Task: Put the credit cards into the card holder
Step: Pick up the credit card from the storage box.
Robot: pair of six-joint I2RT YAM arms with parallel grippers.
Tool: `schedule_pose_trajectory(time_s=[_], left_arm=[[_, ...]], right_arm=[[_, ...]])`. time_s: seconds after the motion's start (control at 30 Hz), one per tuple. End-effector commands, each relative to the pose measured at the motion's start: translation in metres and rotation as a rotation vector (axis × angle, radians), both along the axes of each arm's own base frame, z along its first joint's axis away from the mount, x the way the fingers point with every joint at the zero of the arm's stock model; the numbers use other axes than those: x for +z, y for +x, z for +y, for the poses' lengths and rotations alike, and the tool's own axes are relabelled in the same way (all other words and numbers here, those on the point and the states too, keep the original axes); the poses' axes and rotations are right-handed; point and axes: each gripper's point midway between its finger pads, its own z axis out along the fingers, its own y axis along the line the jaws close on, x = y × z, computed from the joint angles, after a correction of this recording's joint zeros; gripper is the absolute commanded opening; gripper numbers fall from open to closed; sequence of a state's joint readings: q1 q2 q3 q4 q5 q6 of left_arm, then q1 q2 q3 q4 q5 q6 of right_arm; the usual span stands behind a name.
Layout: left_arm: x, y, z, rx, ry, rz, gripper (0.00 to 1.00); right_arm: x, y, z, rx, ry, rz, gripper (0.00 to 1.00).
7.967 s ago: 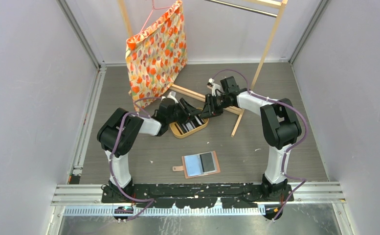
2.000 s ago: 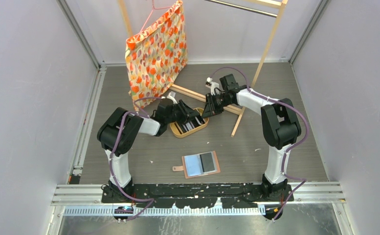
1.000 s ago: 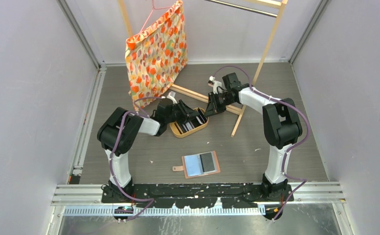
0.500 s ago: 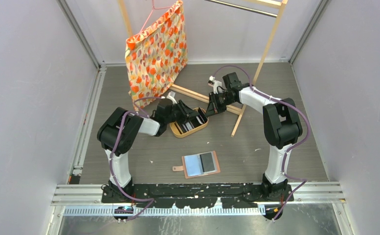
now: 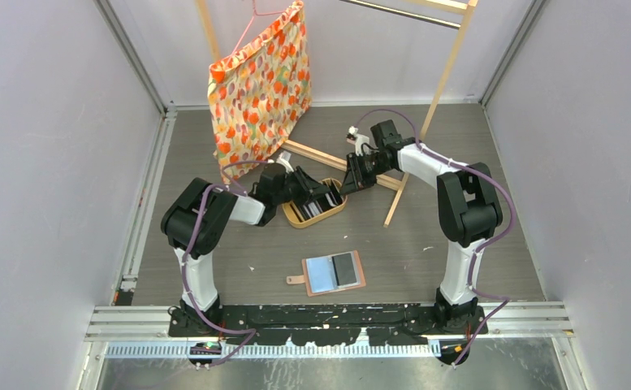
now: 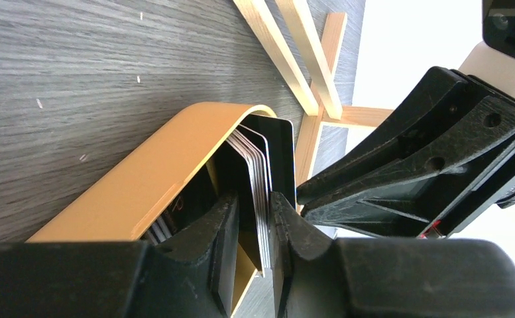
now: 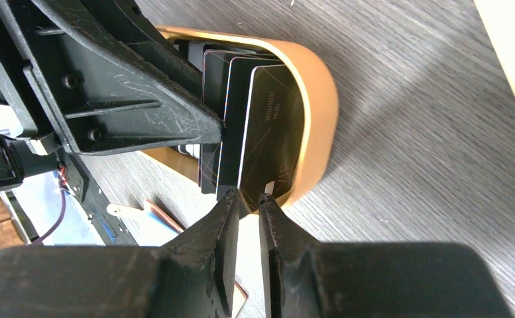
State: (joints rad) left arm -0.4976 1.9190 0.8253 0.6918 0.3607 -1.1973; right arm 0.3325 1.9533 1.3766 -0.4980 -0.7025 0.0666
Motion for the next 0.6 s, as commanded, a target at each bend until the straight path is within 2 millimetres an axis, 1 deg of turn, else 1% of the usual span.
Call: schedule_pose_trajectory(time_s=[0.0, 0.43, 0.57], left_arm=[[-0.015, 0.002, 0.005, 0.008, 0.032, 0.007, 0.23], [-0.015, 0.003, 0.003, -0.001, 0.027, 0.007, 0.21], [-0.013, 0.003, 0.002, -0.004, 0.024, 0.002, 0.21]], right_arm=[[0.022, 0.008, 0.006, 0.002, 0.049, -0.035, 0.24], [0.022, 0.003, 0.015, 0.033, 0.031, -0.05, 0.29], [0.018, 0.001, 0.022, 0.054, -0.021, -0.078, 0.35]])
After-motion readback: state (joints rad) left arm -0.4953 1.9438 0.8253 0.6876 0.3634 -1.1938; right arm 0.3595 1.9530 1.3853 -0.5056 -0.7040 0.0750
